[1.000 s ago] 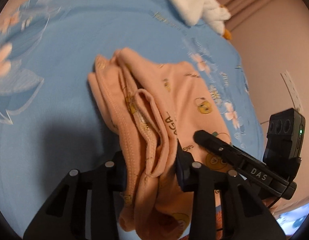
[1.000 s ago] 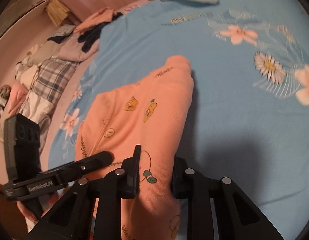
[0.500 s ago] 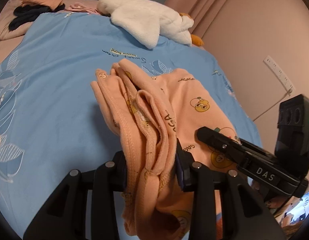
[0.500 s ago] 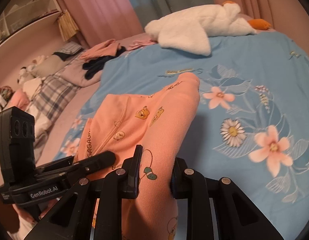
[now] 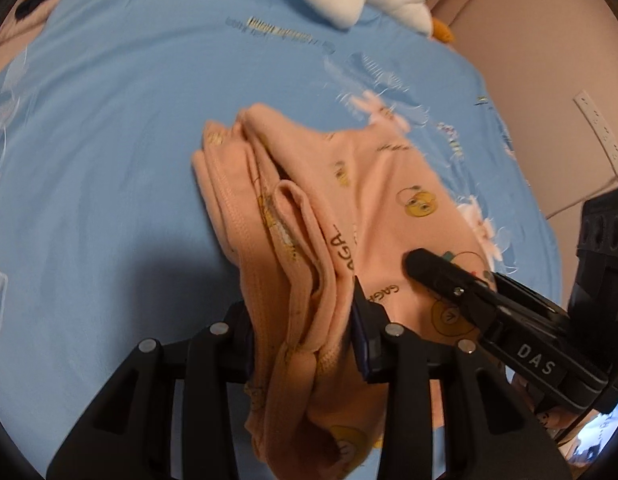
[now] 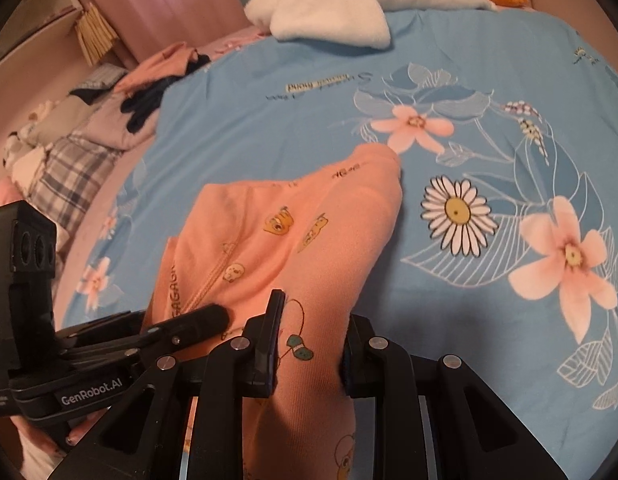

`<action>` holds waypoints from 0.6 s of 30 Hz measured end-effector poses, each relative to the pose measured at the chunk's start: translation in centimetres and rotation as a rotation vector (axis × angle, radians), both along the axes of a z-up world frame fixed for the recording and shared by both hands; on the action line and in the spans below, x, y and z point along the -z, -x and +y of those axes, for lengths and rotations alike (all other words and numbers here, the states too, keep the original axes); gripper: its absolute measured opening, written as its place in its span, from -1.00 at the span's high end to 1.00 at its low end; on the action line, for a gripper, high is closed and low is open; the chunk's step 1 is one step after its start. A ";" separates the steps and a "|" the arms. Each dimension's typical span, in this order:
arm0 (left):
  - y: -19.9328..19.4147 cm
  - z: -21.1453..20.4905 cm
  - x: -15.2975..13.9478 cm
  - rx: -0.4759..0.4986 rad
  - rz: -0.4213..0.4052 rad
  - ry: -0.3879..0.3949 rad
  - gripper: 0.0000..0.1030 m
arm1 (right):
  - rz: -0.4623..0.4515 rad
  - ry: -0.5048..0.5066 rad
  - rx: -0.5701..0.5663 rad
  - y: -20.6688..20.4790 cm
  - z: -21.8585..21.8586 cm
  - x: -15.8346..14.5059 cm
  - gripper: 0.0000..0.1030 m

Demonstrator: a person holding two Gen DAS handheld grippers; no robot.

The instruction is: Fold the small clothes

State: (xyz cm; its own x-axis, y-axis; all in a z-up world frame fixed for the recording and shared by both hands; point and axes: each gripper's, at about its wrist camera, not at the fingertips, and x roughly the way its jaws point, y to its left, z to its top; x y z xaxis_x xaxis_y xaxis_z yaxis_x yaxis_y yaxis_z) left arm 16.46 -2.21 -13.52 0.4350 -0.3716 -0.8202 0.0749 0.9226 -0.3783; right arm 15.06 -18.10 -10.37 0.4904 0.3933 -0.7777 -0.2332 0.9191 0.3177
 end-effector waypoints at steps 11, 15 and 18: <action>2.0 0.7 -3.0 -0.042 -0.026 -0.066 -0.33 | -0.041 0.099 0.096 2.4 -1.6 -3.0 -0.31; 4.2 1.6 -6.9 -0.045 -0.125 -0.065 -0.67 | -0.126 0.124 0.125 4.3 -2.1 -6.0 -0.52; 6.5 2.2 -9.6 -0.068 -0.201 -0.068 -0.86 | -0.180 0.117 0.128 5.7 -2.4 -8.1 -0.64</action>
